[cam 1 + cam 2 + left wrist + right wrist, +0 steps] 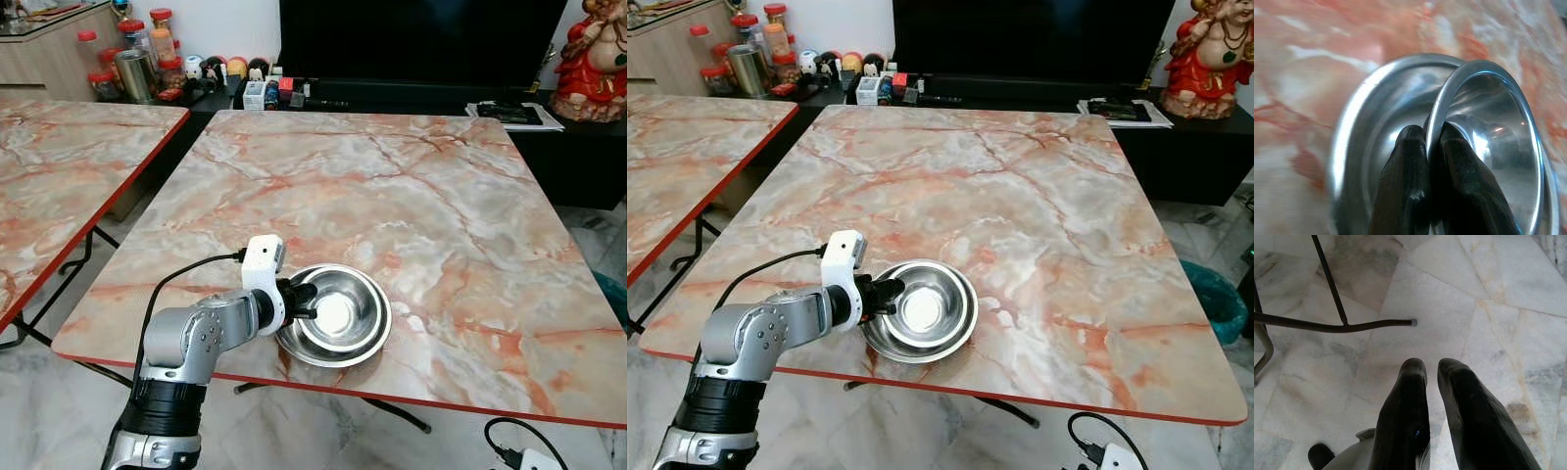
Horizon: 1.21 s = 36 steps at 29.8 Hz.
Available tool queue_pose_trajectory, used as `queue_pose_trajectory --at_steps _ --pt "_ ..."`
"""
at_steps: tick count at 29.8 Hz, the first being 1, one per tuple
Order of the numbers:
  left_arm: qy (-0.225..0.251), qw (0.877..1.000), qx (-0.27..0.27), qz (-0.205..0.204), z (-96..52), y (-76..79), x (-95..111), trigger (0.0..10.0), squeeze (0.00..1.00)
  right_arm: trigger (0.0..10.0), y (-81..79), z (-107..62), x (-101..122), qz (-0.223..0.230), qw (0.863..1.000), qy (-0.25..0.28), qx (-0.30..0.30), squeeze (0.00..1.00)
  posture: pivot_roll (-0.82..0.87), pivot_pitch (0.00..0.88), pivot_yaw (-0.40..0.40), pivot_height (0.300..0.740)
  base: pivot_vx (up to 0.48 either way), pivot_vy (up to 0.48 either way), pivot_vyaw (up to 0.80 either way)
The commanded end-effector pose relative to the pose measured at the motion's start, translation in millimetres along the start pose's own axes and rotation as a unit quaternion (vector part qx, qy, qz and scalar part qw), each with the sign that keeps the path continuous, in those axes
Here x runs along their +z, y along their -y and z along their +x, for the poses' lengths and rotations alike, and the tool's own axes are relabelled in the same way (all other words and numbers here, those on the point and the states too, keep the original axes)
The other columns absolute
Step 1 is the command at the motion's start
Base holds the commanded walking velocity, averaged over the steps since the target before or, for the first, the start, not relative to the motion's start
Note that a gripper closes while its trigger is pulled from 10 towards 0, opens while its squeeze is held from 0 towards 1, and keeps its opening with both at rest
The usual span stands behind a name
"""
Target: Setting the table
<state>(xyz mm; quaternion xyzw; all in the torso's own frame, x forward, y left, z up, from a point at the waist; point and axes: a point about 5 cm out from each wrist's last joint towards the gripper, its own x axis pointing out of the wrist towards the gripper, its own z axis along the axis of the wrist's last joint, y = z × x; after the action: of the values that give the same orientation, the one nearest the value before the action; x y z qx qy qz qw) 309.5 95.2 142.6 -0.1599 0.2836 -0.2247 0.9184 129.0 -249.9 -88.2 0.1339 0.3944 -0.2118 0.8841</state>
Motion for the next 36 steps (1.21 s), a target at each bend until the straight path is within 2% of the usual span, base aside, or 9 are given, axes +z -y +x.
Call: queue_pose_trajectory --at_steps 1,14,16,18,19,30,32,33,36 --pt "0.006 1.0 0.011 0.003 0.2 -0.8 3.6 10.0 0.0 10.0 0.5 0.2 0.9 0.002 1.0 0.001 -0.002 0.0 0.04 0.001 0.006 0.74 0.0 0.0 0.0" --pt "0.0 0.999 0.027 -0.017 7.8 2.7 -1.9 10.0 0.0 10.0 0.4 0.2 0.7 0.001 1.0 0.0 -0.001 0.0 0.03 0.001 0.006 0.74 0.0 0.0 0.0" --pt "0.0 0.999 0.028 -0.017 7.8 2.4 -1.8 10.0 0.27 10.0 0.5 0.1 0.7 0.002 1.0 0.001 -0.002 0.0 0.03 0.001 0.007 0.74 0.0 0.0 0.0" --pt "0.0 0.999 0.029 -0.017 7.8 2.4 -1.7 10.0 0.27 10.0 0.5 0.1 0.7 0.002 1.0 0.001 -0.002 0.0 0.03 0.001 0.007 0.74 0.0 0.0 0.0" --pt "0.001 0.999 0.03 -0.015 7.8 1.8 -1.0 10.0 1.0 10.0 0.5 0.1 0.8 0.002 1.0 0.001 -0.002 0.0 0.03 0.001 0.007 0.74 0.0 0.0 0.0" --pt "0.0 0.999 0.033 -0.016 6.2 0.4 -0.5 10.0 1.0 10.0 0.9 0.2 1.3 0.001 1.0 0.001 -0.001 0.0 0.04 0.0 0.003 0.74 0.0 0.0 0.0" --pt "-0.001 0.999 0.033 -0.016 6.0 0.6 -0.5 10.0 0.89 10.0 0.9 0.3 1.3 0.001 1.0 0.001 -0.001 0.0 0.04 0.0 0.003 0.74 0.0 0.0 0.0" --pt "-0.002 0.999 0.033 -0.016 5.7 0.3 -0.5 10.0 0.0 10.0 0.9 0.3 1.3 0.001 1.0 0.001 -0.001 0.0 0.04 0.0 0.003 0.74 0.0 0.0 0.0" --pt "-0.006 0.999 0.032 -0.012 4.3 -0.5 -0.3 10.0 0.0 10.0 0.9 0.3 1.5 0.001 1.0 0.002 -0.001 0.0 0.04 0.0 0.003 0.74 0.0 0.0 0.0"
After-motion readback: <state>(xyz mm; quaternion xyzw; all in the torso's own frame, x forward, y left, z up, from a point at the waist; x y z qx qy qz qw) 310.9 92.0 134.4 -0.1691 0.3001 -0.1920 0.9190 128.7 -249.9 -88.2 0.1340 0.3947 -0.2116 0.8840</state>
